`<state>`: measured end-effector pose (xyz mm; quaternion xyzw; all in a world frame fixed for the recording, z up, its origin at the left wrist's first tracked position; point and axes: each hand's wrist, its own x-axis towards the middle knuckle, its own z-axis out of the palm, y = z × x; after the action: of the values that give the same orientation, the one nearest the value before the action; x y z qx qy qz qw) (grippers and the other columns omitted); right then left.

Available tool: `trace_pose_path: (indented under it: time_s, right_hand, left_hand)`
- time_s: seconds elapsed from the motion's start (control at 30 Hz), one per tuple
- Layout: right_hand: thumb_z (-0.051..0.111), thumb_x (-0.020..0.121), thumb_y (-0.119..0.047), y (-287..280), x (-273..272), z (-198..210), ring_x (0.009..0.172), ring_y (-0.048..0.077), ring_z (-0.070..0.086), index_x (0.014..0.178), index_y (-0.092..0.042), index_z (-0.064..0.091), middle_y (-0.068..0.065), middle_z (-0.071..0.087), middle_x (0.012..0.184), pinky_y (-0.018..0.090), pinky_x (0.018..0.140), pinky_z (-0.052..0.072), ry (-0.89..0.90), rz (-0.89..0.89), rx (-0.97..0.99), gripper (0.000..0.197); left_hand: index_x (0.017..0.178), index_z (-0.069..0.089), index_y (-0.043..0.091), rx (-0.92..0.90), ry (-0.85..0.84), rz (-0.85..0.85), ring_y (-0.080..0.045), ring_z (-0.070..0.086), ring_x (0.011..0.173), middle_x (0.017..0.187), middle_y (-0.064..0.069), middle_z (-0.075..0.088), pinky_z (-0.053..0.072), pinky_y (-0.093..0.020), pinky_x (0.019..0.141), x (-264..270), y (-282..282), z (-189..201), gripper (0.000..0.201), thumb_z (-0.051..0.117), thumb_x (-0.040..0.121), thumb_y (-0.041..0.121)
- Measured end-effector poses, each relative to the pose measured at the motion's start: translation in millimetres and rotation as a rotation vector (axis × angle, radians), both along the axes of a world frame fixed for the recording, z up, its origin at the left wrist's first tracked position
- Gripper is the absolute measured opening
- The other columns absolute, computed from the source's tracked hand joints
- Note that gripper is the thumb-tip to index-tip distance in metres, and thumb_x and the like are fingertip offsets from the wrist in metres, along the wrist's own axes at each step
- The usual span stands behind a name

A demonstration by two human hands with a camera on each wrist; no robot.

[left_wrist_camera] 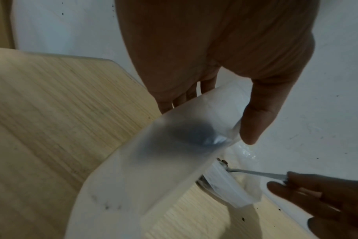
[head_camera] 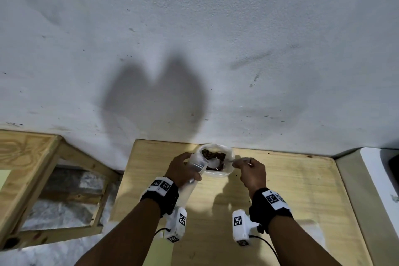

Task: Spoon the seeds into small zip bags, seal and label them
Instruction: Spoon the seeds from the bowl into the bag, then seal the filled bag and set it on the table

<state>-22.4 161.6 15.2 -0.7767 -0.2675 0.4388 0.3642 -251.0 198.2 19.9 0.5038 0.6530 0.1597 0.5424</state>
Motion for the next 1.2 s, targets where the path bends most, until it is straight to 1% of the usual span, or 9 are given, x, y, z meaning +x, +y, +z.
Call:
trace_pose_path:
  time_s: [0.07, 0.2, 0.37, 0.5, 0.6, 0.8, 0.93, 1.07, 1.2]
  right_hand:
    - [0.076, 0.079, -0.028, -4.0, 4.0, -0.2, 0.081, 0.03, 0.067, 0.08, -0.021, 0.078, 0.004, 0.075, 0.085, 0.037, 0.073, 0.053, -0.072, 0.054, -0.07, 0.007]
    - [0.077, 0.085, -0.031, -18.3, 9.1, 20.5, 0.109, 0.03, 0.062, 0.127, -0.02, 0.062, 0.008, 0.062, 0.119, 0.029, 0.082, 0.045, -0.309, 0.095, -0.034, 0.046]
    - [0.066, 0.095, -0.022, -26.2, -17.6, 84.4, 0.074, 0.007, 0.063, 0.101, -0.031, 0.071, -0.008, 0.065, 0.078, 0.013, 0.06, 0.044, -0.025, 0.39, 0.373, 0.011]
    - [0.071, 0.084, -0.044, -22.7, -28.3, 103.7, 0.071, 0.004, 0.061, 0.085, -0.038, 0.069, -0.015, 0.067, 0.08, 0.028, 0.064, 0.049, -0.323, 0.697, 0.305, 0.007]
    - [0.073, 0.083, -0.036, -19.1, -21.4, 108.7, 0.055, 0.002, 0.054, 0.078, -0.033, 0.066, -0.014, 0.066, 0.076, 0.029, 0.059, 0.045, -0.454, 0.61, 0.344, 0.009]
    - [0.074, 0.087, -0.022, -25.8, -8.1, 112.4, 0.046, 0.009, 0.047, 0.086, -0.038, 0.069, -0.016, 0.067, 0.082, 0.029, 0.058, 0.045, -0.335, 0.402, 0.502, 0.017]
    - [0.079, 0.084, -0.015, -31.5, -10.2, 118.0, 0.065, 0.018, 0.061, 0.11, -0.034, 0.064, 0.001, 0.065, 0.084, 0.038, 0.061, 0.056, -0.092, 0.313, 0.532, 0.035]
    - [0.083, 0.081, -0.023, -32.0, -11.8, 112.3, 0.078, 0.013, 0.064, 0.086, -0.016, 0.077, 0.014, 0.073, 0.09, 0.024, 0.07, 0.049, 0.021, 0.344, 0.44, 0.01]
    - [0.08, 0.083, -0.016, -34.0, -14.1, 113.8, 0.078, 0.005, 0.068, 0.086, -0.01, 0.078, 0.002, 0.077, 0.086, 0.015, 0.073, 0.049, 0.142, 0.316, 0.443, 0.006]
  left_hand:
    - [0.112, 0.066, 0.023, 0.042, -0.025, 0.022, -0.023, 0.068, 0.093, 0.103, -0.004, 0.072, 0.056, -0.034, 0.075, -2.1, -4.9, 6.9, 0.087, 0.077, 0.027, 0.034]
    - [0.113, 0.061, 0.029, 0.158, -0.104, 0.038, -0.016, 0.065, 0.091, 0.102, 0.004, 0.07, 0.047, -0.019, 0.064, -2.8, -16.2, 23.4, 0.076, 0.083, 0.041, 0.022]
    - [0.119, 0.061, 0.031, 0.327, -0.187, -0.036, -0.006, 0.065, 0.099, 0.109, 0.01, 0.069, 0.045, -0.005, 0.071, 8.5, -30.4, 42.8, 0.079, 0.087, 0.044, 0.028]
    - [0.128, 0.057, 0.026, 0.422, -0.165, -0.095, -0.005, 0.062, 0.104, 0.118, 0.012, 0.065, 0.048, -0.012, 0.082, 21.3, -35.2, 51.4, 0.096, 0.088, 0.04, 0.049]
    - [0.134, 0.052, 0.026, 0.367, -0.2, -0.058, -0.009, 0.062, 0.105, 0.121, 0.009, 0.061, 0.05, -0.016, 0.079, 25.2, -34.8, 58.5, 0.098, 0.092, 0.047, 0.048]
    - [0.089, 0.069, 0.01, 0.419, -0.365, 0.197, -0.018, 0.057, 0.075, 0.076, 0.003, 0.064, 0.047, -0.032, 0.068, 22.4, -31.9, 78.8, 0.001, 0.068, 0.09, 0.009]
    - [0.079, 0.067, 0.017, 0.429, -0.42, 0.229, -0.016, 0.058, 0.07, 0.075, 0.001, 0.066, 0.049, -0.028, 0.065, 24.5, -33.1, 86.1, 0.014, 0.067, 0.091, 0.009]
    - [0.074, 0.063, 0.015, 0.377, -0.454, 0.229, -0.011, 0.054, 0.065, 0.069, 0.001, 0.059, 0.045, -0.022, 0.062, 31.8, -37.1, 88.7, 0.018, 0.069, 0.09, 0.01]
    - [0.066, 0.049, 0.0, 0.31, -0.461, 0.163, -0.015, 0.044, 0.064, 0.065, -0.006, 0.048, 0.041, -0.029, 0.064, 35.2, -39.1, 87.0, 0.041, 0.076, 0.085, 0.025]
